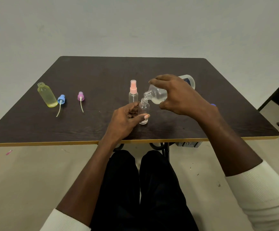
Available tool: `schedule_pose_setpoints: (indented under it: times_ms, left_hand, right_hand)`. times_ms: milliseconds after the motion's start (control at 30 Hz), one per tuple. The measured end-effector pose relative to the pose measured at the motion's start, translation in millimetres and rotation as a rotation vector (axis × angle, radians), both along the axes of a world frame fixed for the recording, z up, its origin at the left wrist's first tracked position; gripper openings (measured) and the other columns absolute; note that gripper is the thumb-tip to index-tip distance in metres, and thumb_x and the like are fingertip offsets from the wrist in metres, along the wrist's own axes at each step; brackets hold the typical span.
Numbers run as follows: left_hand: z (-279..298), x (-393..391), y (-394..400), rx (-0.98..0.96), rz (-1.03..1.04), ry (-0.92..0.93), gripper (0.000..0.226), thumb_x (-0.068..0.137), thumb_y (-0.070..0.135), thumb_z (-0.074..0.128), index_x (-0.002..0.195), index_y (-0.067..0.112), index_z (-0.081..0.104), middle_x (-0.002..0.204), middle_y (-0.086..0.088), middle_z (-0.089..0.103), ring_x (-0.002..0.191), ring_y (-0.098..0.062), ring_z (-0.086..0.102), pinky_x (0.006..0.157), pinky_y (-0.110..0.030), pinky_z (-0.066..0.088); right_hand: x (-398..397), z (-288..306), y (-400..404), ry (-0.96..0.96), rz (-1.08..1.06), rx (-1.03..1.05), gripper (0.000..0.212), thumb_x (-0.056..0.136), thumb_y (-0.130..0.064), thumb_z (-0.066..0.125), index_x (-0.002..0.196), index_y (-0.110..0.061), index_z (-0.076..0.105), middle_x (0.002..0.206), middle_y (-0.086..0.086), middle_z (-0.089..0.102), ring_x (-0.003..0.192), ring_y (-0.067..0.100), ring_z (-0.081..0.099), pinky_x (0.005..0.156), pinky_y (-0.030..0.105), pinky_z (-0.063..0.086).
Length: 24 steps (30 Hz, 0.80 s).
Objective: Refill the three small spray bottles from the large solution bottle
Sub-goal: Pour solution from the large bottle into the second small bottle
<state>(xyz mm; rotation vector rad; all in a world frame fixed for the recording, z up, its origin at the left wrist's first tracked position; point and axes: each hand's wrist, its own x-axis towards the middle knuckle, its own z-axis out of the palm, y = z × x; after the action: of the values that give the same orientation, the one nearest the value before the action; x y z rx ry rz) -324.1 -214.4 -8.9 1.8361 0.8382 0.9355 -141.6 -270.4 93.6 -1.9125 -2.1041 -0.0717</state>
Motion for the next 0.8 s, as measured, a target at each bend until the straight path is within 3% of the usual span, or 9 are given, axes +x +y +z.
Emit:
schedule_pose_setpoints:
  times_ms: [233, 367, 533, 800]
  left_hand:
    - [-2.1, -0.1, 0.9, -0.006, 0.011, 0.002, 0.049, 0.085, 0.025, 0.080, 0.131, 0.016, 0.065, 0.108, 0.010, 0.073, 0.097, 0.001, 0.070, 0.084, -0.012, 0.054]
    - [-2.0, -0.5, 1.4, 0.003, 0.014, 0.018, 0.046, 0.085, 0.025, 0.079, 0.128, 0.025, 0.062, 0.105, 0.014, 0.071, 0.097, 0.002, 0.069, 0.084, -0.012, 0.053]
    - [-4.0, -1.3, 3.8, 0.008, 0.007, 0.026, 0.049, 0.086, 0.027, 0.079, 0.131, 0.014, 0.065, 0.110, 0.008, 0.074, 0.099, 0.001, 0.070, 0.085, -0.013, 0.054]
    - [0.4, -0.9, -0.8, 0.007, -0.002, 0.002, 0.039, 0.087, 0.020, 0.078, 0.120, 0.031, 0.062, 0.101, 0.015, 0.072, 0.094, 0.003, 0.070, 0.080, -0.010, 0.053]
  right_hand:
    - [0.3, 0.6, -1.3, -0.004, -0.005, 0.003, 0.079, 0.075, -0.016, 0.080, 0.145, -0.024, 0.044, 0.151, 0.002, 0.043, 0.140, 0.020, 0.035, 0.110, 0.042, 0.033]
    - [-0.2, 0.9, -0.9, -0.006, -0.001, 0.001, 0.079, 0.076, -0.016, 0.080, 0.146, -0.023, 0.044, 0.151, 0.003, 0.043, 0.141, 0.021, 0.034, 0.111, 0.042, 0.032]
    - [0.1, 0.3, -0.5, -0.011, -0.003, 0.003, 0.079, 0.076, -0.016, 0.079, 0.146, -0.023, 0.043, 0.151, 0.002, 0.043, 0.141, 0.020, 0.034, 0.111, 0.040, 0.031]
    - [-0.2, 0.5, -0.5, -0.003, 0.001, 0.001, 0.079, 0.075, -0.016, 0.080, 0.145, -0.023, 0.044, 0.150, 0.003, 0.044, 0.140, 0.021, 0.035, 0.111, 0.043, 0.033]
